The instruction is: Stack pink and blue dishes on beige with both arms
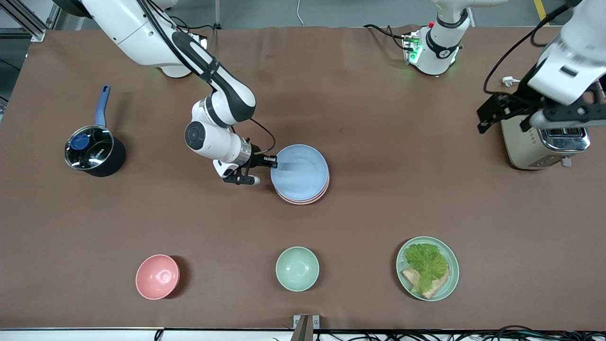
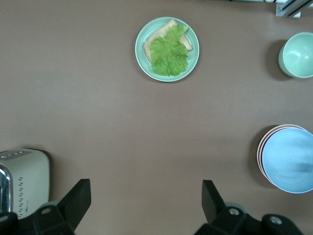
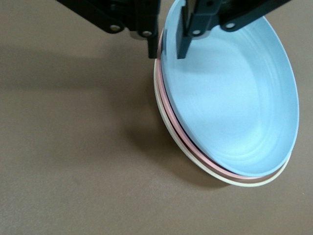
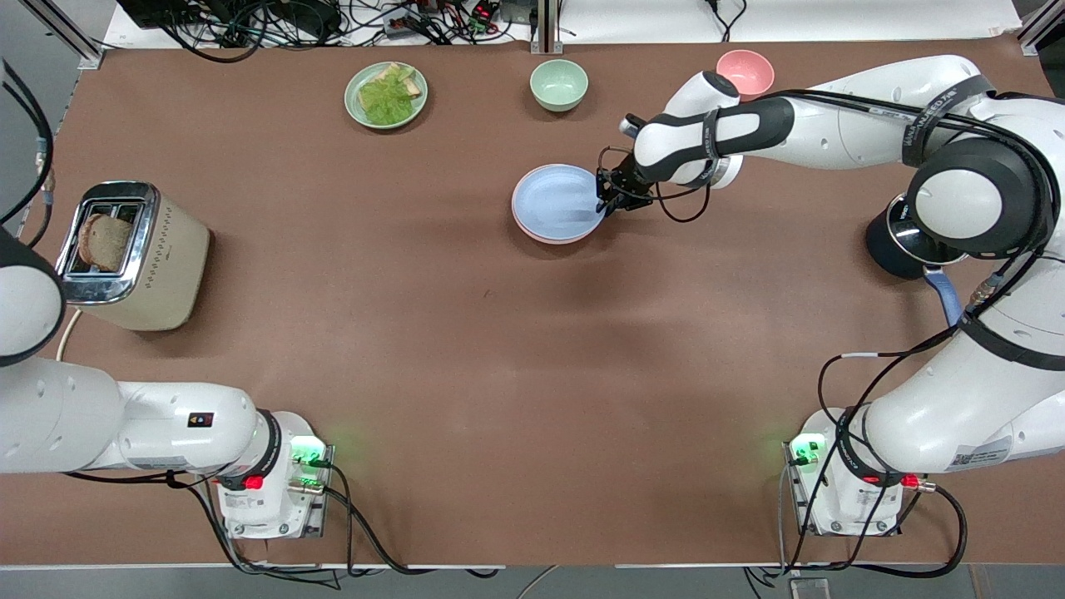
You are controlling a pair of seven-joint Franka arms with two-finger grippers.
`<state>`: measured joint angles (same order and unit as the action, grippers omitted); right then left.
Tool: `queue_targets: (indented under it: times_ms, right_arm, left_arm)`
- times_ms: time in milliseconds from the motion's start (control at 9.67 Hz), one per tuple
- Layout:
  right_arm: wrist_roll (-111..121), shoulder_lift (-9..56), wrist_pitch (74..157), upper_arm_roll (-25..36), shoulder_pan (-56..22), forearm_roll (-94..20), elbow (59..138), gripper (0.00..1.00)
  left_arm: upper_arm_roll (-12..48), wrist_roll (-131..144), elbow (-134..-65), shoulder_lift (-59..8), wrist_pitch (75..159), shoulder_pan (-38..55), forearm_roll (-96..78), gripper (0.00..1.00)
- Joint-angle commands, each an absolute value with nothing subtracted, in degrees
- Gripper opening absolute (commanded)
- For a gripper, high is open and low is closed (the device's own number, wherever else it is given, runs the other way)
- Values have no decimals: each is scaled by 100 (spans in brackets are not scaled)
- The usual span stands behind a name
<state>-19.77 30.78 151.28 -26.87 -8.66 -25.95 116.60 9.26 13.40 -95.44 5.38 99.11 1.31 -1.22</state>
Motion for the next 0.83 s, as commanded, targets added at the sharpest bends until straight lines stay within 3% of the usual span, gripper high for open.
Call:
queue_targets:
  times_ms: [0, 310, 724]
  right_arm:
    - [-1995, 2596, 15135, -2672, -783, -2540, 11672, 100]
    - [-2004, 1674, 14724, -2287, -615, -2462, 11768, 100]
    - [-2030, 547, 12898, -1400, -282, -1014, 11507, 100]
  left_arm:
    - [722, 1222, -9660, 571, 9984, 132, -150, 100]
    - [659, 1177, -9345, 362, 9932, 123, -141, 100]
    - [501, 968, -8912, 158, 9265, 132, -220, 100]
